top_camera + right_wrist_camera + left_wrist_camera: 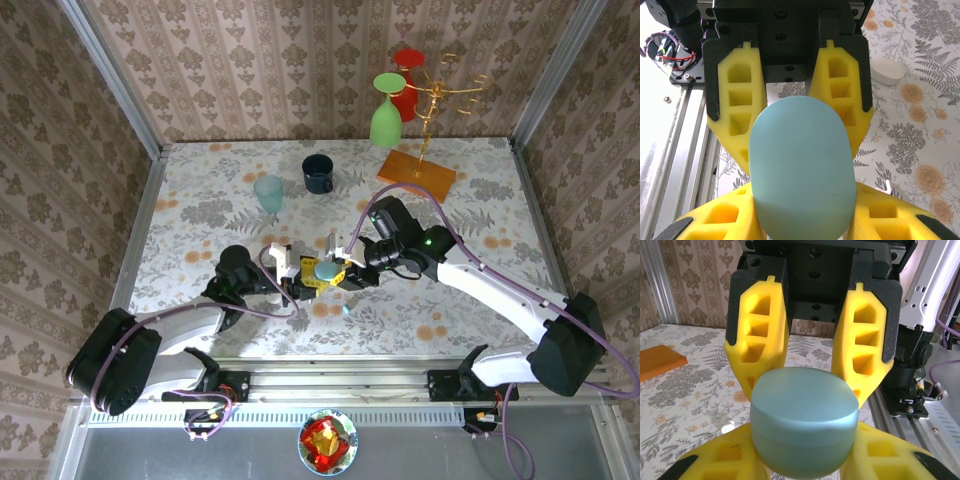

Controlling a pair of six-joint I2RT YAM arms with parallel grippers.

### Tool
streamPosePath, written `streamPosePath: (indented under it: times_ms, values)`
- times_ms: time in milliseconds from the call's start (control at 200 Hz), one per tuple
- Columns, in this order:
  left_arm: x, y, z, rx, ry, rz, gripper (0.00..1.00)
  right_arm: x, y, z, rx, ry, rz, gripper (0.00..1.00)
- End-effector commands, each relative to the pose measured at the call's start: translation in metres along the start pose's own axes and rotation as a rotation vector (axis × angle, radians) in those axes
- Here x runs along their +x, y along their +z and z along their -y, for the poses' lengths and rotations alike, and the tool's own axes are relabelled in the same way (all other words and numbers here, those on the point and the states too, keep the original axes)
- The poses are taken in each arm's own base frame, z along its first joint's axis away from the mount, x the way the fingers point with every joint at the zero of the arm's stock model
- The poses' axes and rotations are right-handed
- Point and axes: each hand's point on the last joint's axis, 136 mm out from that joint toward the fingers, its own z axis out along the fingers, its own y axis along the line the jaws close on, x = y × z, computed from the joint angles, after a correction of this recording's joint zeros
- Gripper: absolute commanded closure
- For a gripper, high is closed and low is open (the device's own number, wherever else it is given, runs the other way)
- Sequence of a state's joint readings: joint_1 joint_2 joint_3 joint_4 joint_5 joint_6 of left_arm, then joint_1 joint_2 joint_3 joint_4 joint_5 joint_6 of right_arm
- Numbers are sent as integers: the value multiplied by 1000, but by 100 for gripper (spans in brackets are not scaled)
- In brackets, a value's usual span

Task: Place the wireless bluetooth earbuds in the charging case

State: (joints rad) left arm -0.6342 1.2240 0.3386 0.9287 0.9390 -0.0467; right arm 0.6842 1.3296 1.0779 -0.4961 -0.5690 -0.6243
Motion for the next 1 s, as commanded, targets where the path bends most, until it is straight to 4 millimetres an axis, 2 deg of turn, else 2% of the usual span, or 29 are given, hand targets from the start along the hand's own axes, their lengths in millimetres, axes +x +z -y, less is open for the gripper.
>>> streamPosePath:
  times_ms: [0, 95, 150, 220, 290, 560, 895, 995]
  values:
    - [-22, 2, 12, 68, 79, 55, 73, 4, 1, 0, 16, 6, -11, 81]
    - [-20, 2, 12, 62, 83, 52, 73, 4, 0, 2, 32, 2, -7, 69]
    - [-18, 2, 11, 59, 81, 50, 73, 2, -2, 3, 41, -1, -1, 67]
    - [-17, 2, 11, 57, 79, 49, 73, 1, -4, 3, 49, -9, 6, 52]
    - [-15, 1, 10, 51, 77, 47, 73, -1, -6, 2, 55, -15, 18, 46]
    - [-10, 2, 9, 52, 70, 37, 72, -3, -14, 3, 72, -4, 41, 41]
    - [-7, 3, 9, 54, 74, 32, 72, -9, -26, 18, 149, 26, 85, 40]
    - [-7, 3, 4, 23, 60, 36, 72, -9, -28, 25, 178, 44, 91, 40]
